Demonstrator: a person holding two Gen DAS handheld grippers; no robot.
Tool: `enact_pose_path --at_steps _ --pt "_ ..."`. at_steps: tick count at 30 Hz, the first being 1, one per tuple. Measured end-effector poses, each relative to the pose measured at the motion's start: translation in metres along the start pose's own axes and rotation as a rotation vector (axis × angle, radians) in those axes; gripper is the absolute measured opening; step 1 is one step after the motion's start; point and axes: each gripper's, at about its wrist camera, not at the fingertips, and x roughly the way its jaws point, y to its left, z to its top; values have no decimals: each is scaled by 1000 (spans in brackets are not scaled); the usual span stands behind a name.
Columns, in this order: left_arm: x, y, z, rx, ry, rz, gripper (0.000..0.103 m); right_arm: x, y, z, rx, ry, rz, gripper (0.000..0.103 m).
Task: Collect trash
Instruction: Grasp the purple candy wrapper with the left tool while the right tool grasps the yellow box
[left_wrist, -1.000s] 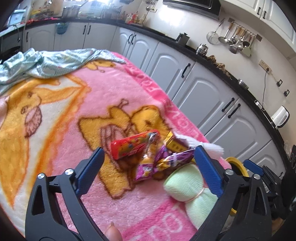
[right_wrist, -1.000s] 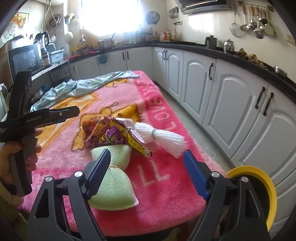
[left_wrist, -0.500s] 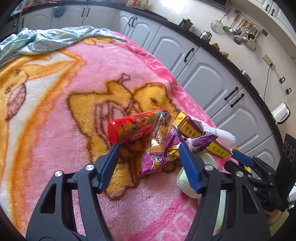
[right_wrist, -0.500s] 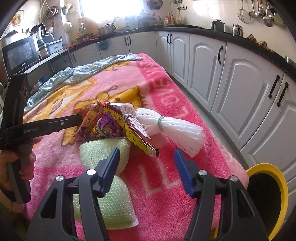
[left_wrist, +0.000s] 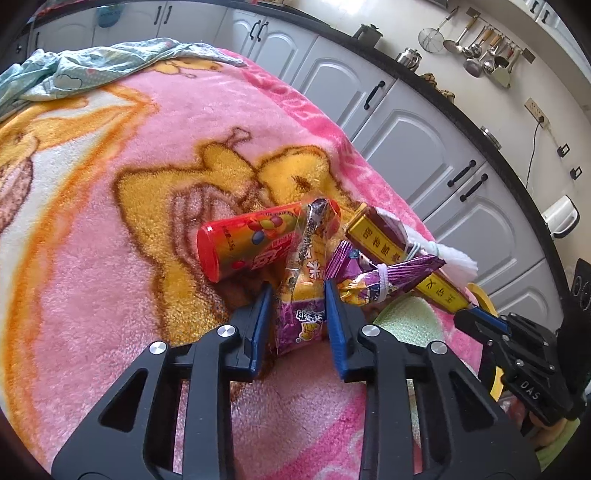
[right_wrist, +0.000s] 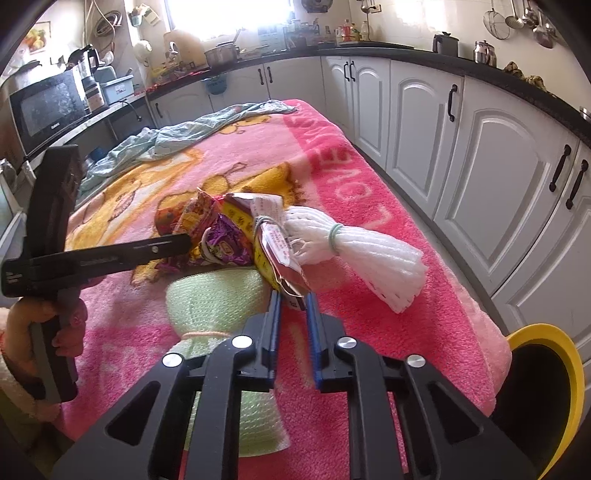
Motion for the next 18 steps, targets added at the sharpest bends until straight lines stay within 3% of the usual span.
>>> enact_pose_path --at_steps 5,18 --pt "-1 0 -1 10 10 -7 18 -11 7 1 -16 -15 25 4" --pt "-32 -5 -2 42 -37 -26 16 -50 28 6 -29 -82 93 1"
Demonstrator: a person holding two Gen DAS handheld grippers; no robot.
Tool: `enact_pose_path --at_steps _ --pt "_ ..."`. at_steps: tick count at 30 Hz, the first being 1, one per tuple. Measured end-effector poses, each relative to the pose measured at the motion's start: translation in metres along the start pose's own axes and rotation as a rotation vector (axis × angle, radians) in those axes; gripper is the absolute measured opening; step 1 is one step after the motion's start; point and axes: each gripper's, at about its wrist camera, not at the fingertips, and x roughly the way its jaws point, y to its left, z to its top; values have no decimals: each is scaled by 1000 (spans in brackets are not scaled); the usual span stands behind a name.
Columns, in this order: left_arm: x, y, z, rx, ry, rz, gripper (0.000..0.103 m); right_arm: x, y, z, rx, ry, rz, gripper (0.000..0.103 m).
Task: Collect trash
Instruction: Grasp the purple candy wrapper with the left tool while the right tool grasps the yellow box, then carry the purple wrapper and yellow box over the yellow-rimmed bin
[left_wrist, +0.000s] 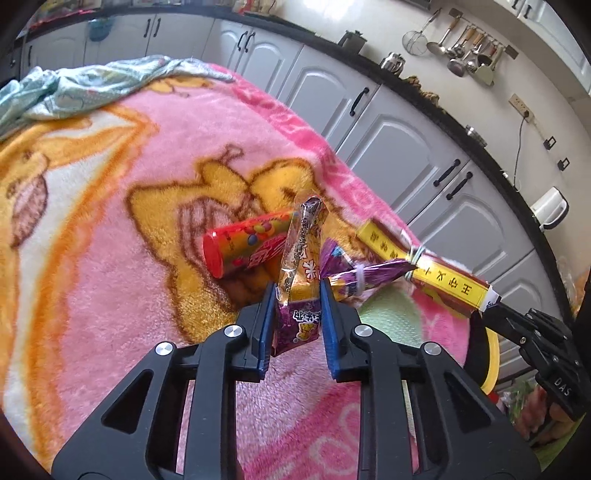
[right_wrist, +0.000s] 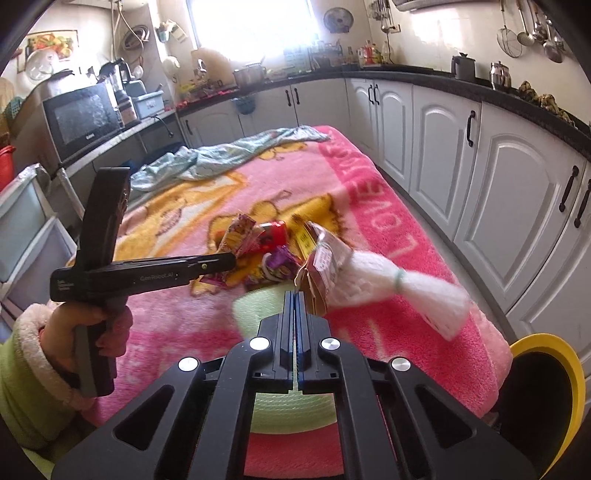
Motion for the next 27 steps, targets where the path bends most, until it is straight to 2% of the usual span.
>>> enact_pose_path --at_steps 10,20,27 --pt "-29 -18 6 18 -58 -39 16 -28 9 10 0 -60 32 1" --pt "-46 -44 11 57 -98 -84 16 -46 10 34 -6 -112 22 1" --pt "-55 -62 11 93 -117 -115 16 -66 9 34 9 -148 22 1"
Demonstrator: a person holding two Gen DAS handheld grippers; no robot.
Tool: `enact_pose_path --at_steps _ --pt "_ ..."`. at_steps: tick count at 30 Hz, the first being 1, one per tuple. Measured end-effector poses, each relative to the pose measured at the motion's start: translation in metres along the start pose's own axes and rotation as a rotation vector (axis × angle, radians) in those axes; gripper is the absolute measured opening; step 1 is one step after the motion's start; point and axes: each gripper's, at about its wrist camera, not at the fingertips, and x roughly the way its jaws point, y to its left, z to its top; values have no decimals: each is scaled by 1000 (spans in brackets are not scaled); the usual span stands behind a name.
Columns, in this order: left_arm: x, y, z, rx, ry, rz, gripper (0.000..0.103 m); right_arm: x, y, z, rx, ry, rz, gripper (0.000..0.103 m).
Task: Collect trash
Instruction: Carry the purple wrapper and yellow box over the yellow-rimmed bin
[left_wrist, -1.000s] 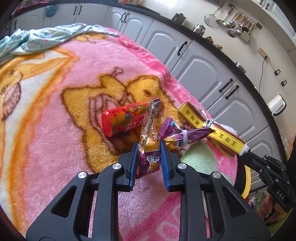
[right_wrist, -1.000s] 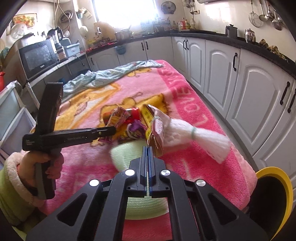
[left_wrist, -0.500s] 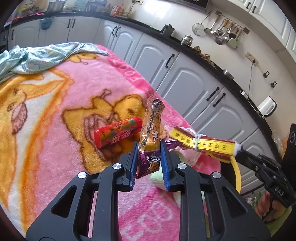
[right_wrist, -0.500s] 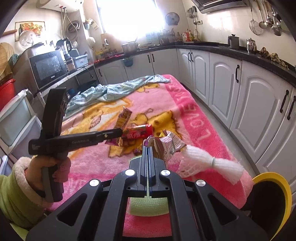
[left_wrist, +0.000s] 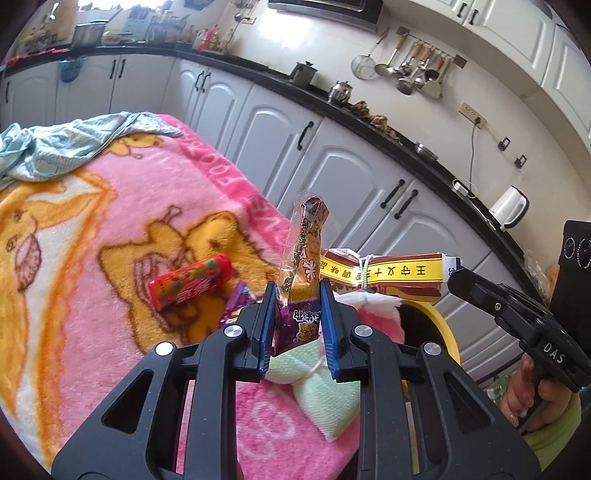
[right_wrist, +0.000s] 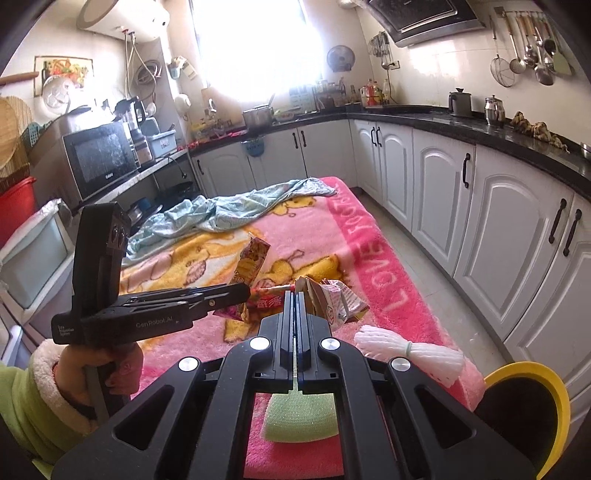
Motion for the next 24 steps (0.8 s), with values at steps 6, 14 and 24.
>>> enact_pose_path --at_steps 6,14,24 --pt "1 -16 -1 30 2 -19 16 -23 -7 -4 24 -19 -27 1" --pt "7 -43 -2 70 7 -50 16 -60 -29 -15 65 -49 -86 1" --pt "21 -88 -5 143 28 -93 16 -106 -70 -37 148 -92 -181 1"
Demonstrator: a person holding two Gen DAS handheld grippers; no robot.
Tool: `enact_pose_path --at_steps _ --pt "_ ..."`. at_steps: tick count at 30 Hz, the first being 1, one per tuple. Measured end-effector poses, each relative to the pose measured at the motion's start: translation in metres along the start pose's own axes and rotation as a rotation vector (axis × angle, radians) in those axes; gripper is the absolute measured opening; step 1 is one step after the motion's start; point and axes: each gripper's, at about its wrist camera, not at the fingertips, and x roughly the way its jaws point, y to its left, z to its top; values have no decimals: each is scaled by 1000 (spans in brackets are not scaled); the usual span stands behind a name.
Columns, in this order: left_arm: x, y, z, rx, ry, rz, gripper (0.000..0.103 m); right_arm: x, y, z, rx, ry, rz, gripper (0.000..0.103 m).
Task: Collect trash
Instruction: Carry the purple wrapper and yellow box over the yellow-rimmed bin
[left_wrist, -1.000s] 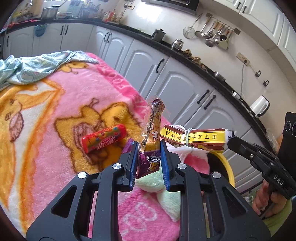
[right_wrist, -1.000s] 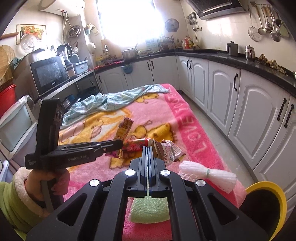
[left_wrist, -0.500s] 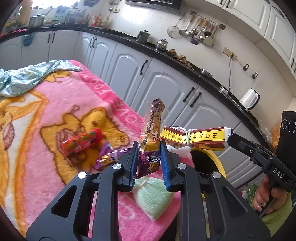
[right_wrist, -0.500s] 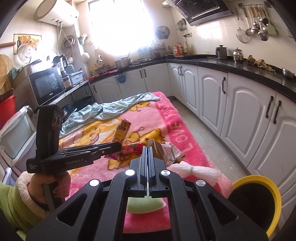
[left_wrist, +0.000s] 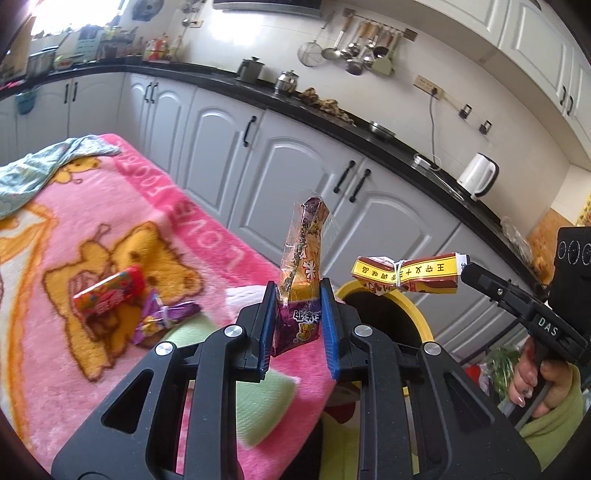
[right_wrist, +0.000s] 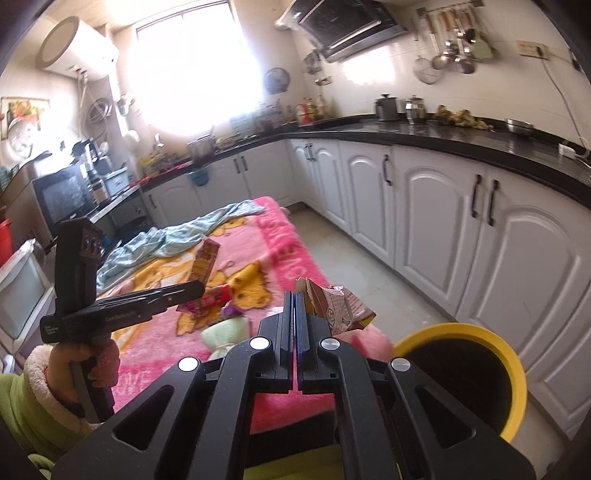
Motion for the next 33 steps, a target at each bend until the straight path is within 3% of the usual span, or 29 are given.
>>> enact_pose_path --at_steps 17,33 --pt "49 -89 0 159 58 -100 17 -66 -70 -21 139 -93 -145 1" --pt "102 -144 -19 241 145 -157 17 -89 -110 -46 227 -99 -223 1"
